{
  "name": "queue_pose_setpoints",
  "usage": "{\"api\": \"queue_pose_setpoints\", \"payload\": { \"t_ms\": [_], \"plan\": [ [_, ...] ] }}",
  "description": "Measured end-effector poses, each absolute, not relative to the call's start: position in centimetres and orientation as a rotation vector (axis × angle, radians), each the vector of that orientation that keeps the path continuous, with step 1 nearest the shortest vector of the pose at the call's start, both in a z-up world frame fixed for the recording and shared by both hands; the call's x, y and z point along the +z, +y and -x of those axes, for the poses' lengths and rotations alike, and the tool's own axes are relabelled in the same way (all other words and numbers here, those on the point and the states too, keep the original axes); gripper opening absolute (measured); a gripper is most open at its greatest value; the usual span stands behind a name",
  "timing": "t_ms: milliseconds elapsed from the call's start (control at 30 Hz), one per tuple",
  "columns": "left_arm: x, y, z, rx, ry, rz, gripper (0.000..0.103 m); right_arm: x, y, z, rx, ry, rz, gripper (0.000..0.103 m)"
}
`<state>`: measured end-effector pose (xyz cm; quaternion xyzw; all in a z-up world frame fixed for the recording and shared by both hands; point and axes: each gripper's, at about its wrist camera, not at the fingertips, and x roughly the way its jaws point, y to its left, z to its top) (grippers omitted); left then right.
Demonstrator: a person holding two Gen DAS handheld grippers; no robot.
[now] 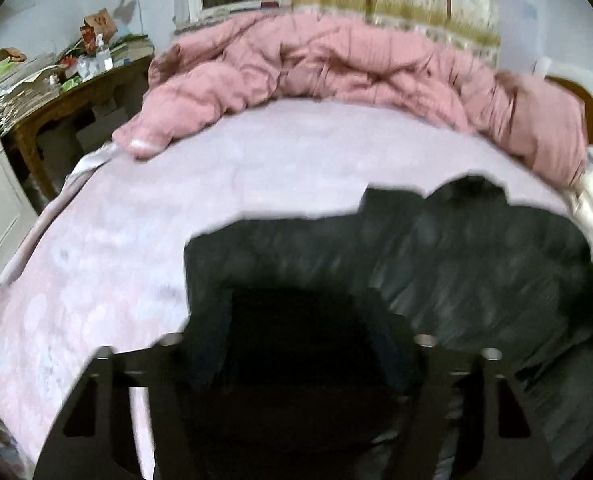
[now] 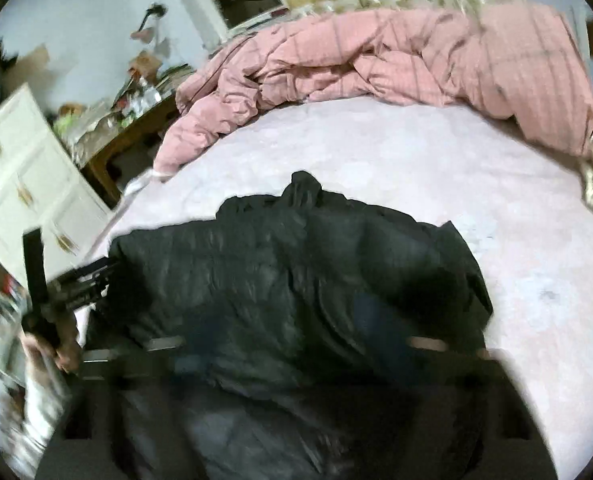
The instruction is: Fold large clothes
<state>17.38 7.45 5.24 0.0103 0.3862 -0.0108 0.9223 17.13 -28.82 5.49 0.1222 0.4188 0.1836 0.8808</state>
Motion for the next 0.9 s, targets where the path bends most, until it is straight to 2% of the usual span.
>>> {"api": "queue_pose_setpoints", "payload": {
  "t_ms": [33, 67, 133, 167, 267, 333, 500, 667, 900],
  "plan": [
    [5.5, 7.2, -17.9, -0.022, 0.806, -0.027, 0.045, 4.9, -29.2, -18.6, 0.389, 0.937, -0.297, 0.021],
    [5.5, 6.9, -18.6, -0.019, 0.824, -0.041, 0.035, 4.2, -29.2, -19.6, 0.392, 0.984, -0.323, 0.011],
    [4.5, 6.7, -20.2, 0.019, 0.871, -0.087, 0.025, 2.5, -29.8, -21.6, 0.330, 1.062, -0.338, 0.010],
    [3.8, 6.7, -20.8, 0.048, 0.898, -0.111, 0.023, 2.0, -30.3, -22.0, 0.242, 1.062, -0.311, 0.006],
    [1.3, 7.5, -22.3, 0.082, 0.966, -0.142, 0.012, 2.2, -31.8, -22.4, 0.117, 0.982, -0.251, 0.004],
    [0.2, 8.3, -22.6, 0.077, 0.992, -0.129, 0.010, 2.0, -33.4, -22.9, 0.098, 0.971, -0.285, 0.000],
    [-0.4, 9.0, -22.5, 0.113, 0.989, -0.134, 0.009, 3.1, -37.1, -22.3, -0.081, 0.840, -0.248, 0.000],
    [-0.6, 9.1, -22.0, 0.096, 0.968, -0.143, 0.009, 2.7, -37.2, -19.5, 0.358, 0.936, -0.468, 0.000],
    [-1.8, 9.6, -21.5, 0.079, 0.907, -0.095, 0.009, -1.2, -34.9, -17.2, 0.216, 0.972, -0.278, 0.000]
  ]
}}
